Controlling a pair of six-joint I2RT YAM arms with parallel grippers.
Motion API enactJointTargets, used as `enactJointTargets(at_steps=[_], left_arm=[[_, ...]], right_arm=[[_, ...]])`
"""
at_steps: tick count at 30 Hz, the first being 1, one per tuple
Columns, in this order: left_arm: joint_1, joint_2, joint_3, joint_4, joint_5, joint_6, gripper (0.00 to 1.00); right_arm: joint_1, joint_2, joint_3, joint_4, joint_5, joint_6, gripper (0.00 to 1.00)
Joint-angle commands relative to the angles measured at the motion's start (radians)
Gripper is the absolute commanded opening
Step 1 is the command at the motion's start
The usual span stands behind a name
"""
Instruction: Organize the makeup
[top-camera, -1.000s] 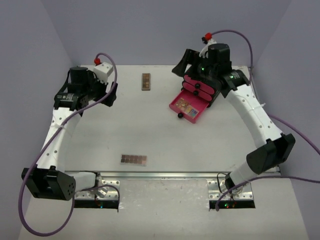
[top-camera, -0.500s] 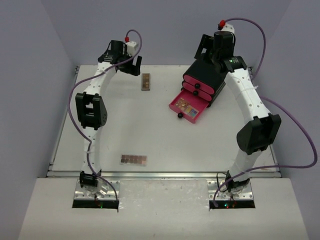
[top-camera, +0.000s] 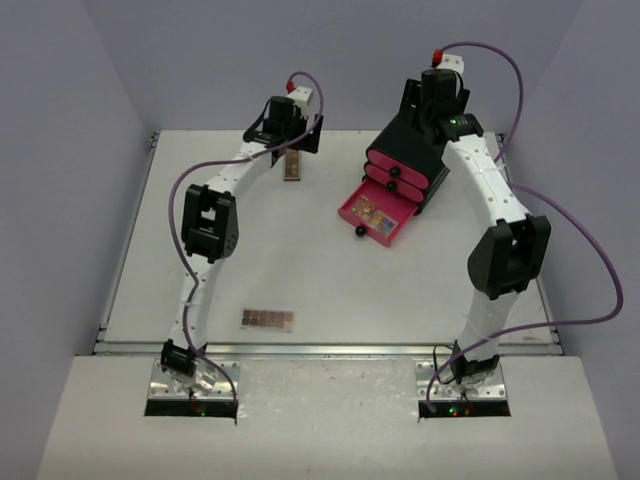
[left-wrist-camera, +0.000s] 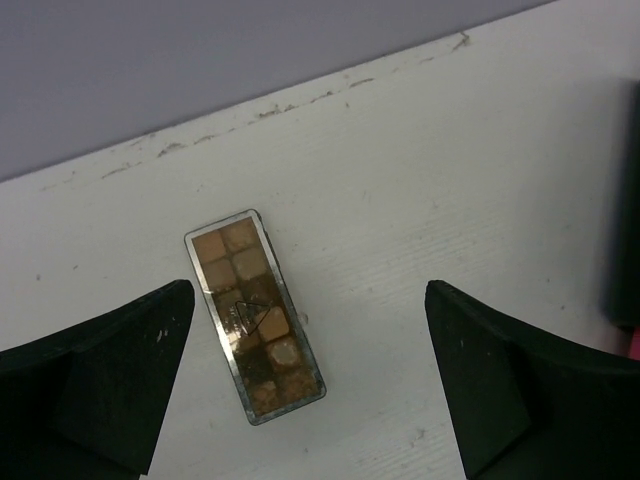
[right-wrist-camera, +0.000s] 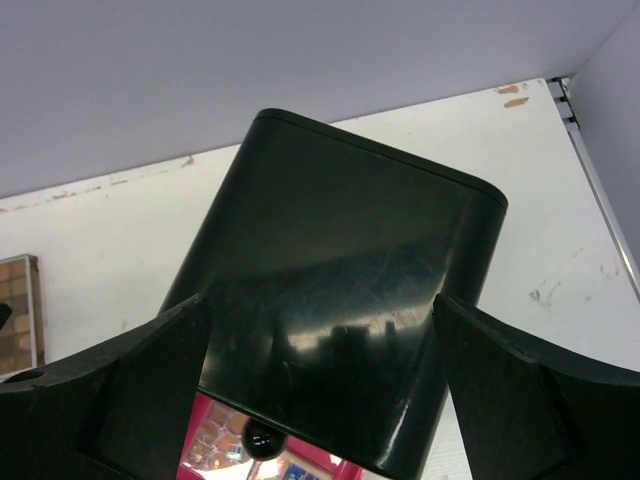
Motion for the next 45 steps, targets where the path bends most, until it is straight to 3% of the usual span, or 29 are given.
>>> enactJointTargets(at_steps=[1,8,24,25,28,29,31,33,34,37,45], left_arm=[[0.003,0.073,0.041,0.001,-0.126,-0.108,0.98],[-0.016,0.092,-0.005,-0.048,-0.313,-0.147,0.99],[-0.015,0.201,0.024,-0.153,-0.167,-0.190,0.92],[-0.014,0.204,0.020,-0.157,-0.164,-0.192,0.89],[-0.014,0.200,0.004,-0.163,-0.150,-0.198,0.54],[-0.014,0.198,-0.002,-0.163,-0.148,-0.198,0.51],[-0.014,0.193,-0.013,-0.166,-0.140,-0.197,0.19],[-0.013,0.187,-0.020,-0.174,-0.140,-0.189,0.04],[-0.011,0.176,-0.029,-0.179,-0.135,-0.182,0.00],[0.001,0.116,-0.077,-0.179,-0.102,-0.156,0.00],[0.047,-0.145,-0.249,-0.089,0.188,-0.073,0.00]], right_arm=[[-0.010,-0.066,-0.026,0.041,0.062,-0.029,0.91],[-0.012,-0.101,-0.070,0.033,0.054,-0.037,0.91],[-0.068,-0.214,-0.139,0.033,0.095,-0.077,0.92],[-0.070,-0.219,-0.141,0.033,0.095,-0.079,0.92],[-0.075,-0.230,-0.149,0.033,0.098,-0.081,0.92],[-0.075,-0.233,-0.149,0.033,0.098,-0.080,0.92],[-0.077,-0.244,-0.160,0.033,0.096,-0.077,0.92],[-0.078,-0.251,-0.165,0.032,0.096,-0.074,0.92],[-0.080,-0.258,-0.170,0.032,0.097,-0.071,0.92],[-0.086,-0.281,-0.194,0.033,0.096,-0.050,0.92],[-0.088,-0.347,-0.283,0.071,0.043,0.016,0.92]])
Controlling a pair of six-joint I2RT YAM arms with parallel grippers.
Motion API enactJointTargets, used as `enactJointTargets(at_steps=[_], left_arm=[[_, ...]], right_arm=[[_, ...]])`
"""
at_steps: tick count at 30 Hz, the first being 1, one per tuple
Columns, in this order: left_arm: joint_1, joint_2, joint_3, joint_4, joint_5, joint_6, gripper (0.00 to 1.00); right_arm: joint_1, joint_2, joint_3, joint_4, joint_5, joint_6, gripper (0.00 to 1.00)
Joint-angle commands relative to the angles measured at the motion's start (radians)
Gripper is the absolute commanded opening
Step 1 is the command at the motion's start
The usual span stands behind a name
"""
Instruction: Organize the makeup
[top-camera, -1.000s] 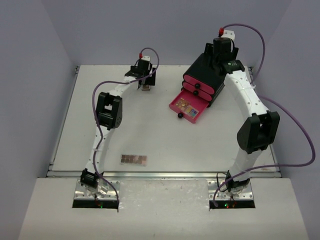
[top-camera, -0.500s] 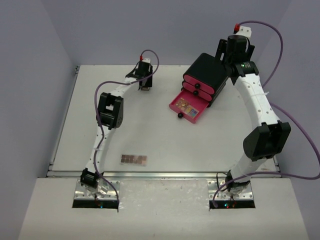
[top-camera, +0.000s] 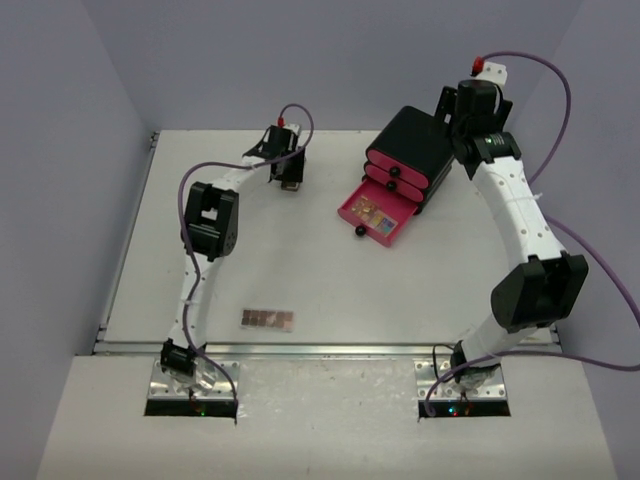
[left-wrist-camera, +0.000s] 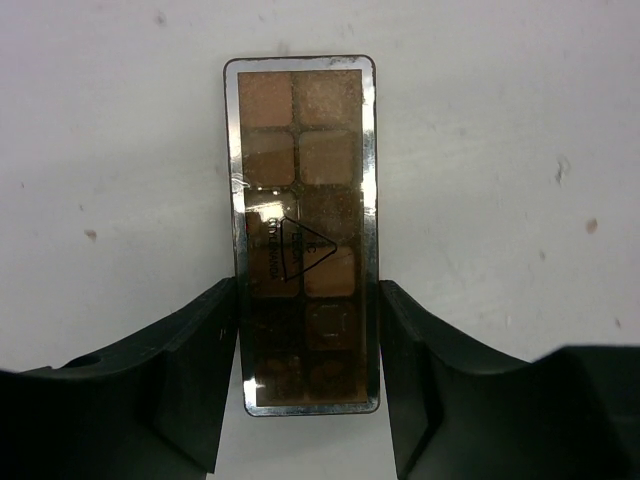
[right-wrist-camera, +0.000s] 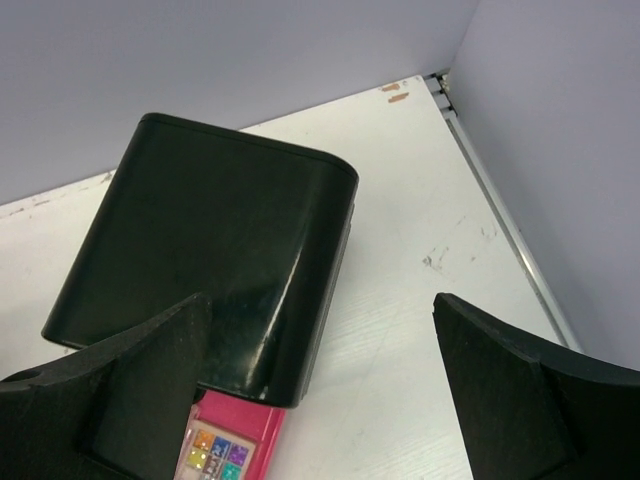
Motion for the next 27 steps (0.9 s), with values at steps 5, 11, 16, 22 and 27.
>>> enactJointTargets(at_steps=[5,11,16,22,27], left_arm=[[0.036,-0.247,-0.076,-0.007,0.245,0.120,0.00],[0.036,-0.315,-0.102,-0.057,0.303,0.166,0.00],[-0.007,-0.398,-0.105,-0.159,0.454,0.335,0.00],[-0.097,-0.443,-0.159,-0.255,0.451,0.401,0.00],[-0.204,-0.396,-0.132,-0.307,0.420,0.412,0.00]], right_arm=[[-0.006,-0.114,-0.097,0.091,-0.037,0.081,0.92],[-0.006,-0.134,-0.123,0.127,-0.059,0.090,0.92],[-0.006,-0.126,-0.122,0.138,-0.086,0.091,0.92],[-0.006,-0.119,-0.118,0.138,-0.124,0.096,0.92],[-0.006,-0.132,-0.140,0.138,-0.141,0.089,0.92]])
